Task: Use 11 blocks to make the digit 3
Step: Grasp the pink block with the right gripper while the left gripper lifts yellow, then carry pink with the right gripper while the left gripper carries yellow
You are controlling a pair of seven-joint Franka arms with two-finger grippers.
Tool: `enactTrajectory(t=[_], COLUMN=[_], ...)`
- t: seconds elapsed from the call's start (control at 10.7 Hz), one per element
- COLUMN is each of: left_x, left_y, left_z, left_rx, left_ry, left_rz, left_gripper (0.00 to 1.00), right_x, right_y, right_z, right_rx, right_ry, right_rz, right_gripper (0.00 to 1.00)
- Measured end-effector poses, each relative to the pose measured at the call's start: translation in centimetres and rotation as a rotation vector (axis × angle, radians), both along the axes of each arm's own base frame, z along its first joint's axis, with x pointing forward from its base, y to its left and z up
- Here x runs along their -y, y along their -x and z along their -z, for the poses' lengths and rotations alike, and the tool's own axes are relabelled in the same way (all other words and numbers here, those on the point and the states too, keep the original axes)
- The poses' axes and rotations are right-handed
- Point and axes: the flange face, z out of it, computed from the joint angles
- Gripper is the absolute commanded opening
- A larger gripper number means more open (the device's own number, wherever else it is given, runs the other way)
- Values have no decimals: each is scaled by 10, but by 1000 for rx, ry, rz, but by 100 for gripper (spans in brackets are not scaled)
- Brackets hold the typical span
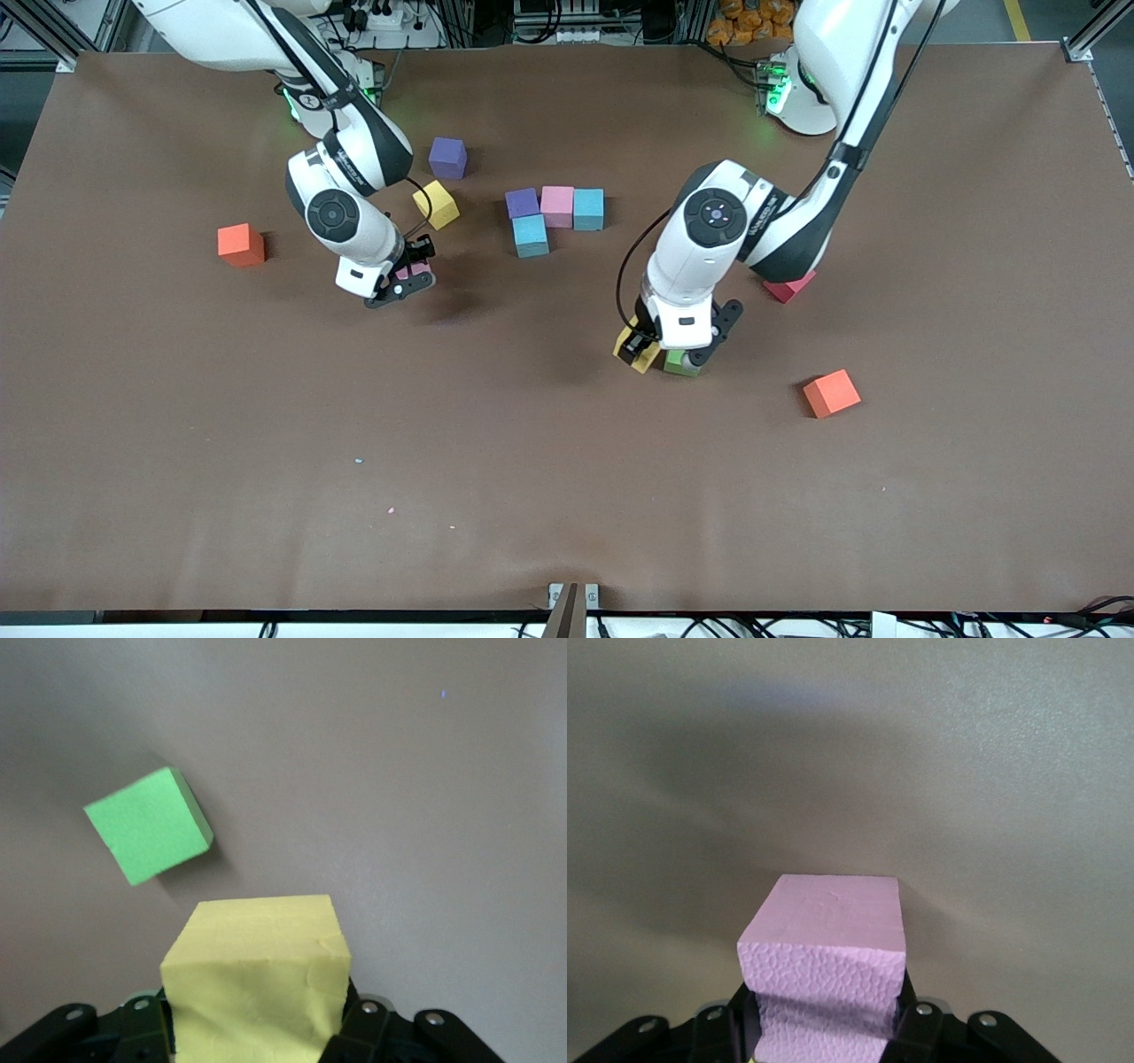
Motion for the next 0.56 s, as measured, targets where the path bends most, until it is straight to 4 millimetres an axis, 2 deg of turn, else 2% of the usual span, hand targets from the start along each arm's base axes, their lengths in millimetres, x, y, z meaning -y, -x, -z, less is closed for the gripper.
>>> enactTrajectory(t=[0.19,0.28,0.56], left_x=[-11,-16,-50], left_y=[2,3,-3], left_z=[-18,-26,-45], left_rx=[-28,-37,-69], left_ry=[-30,-44,-94], left_rz=[9,37,185], left_gripper=[10,10,12], right_x=[3,2,-17], right_y=[-9,-18,-45], right_z=[-7,-17,-51], right_rx=[-15,-29,4], right_ry=[12,22,-3], right_rz=[6,7,43], right_gripper=[0,0,0])
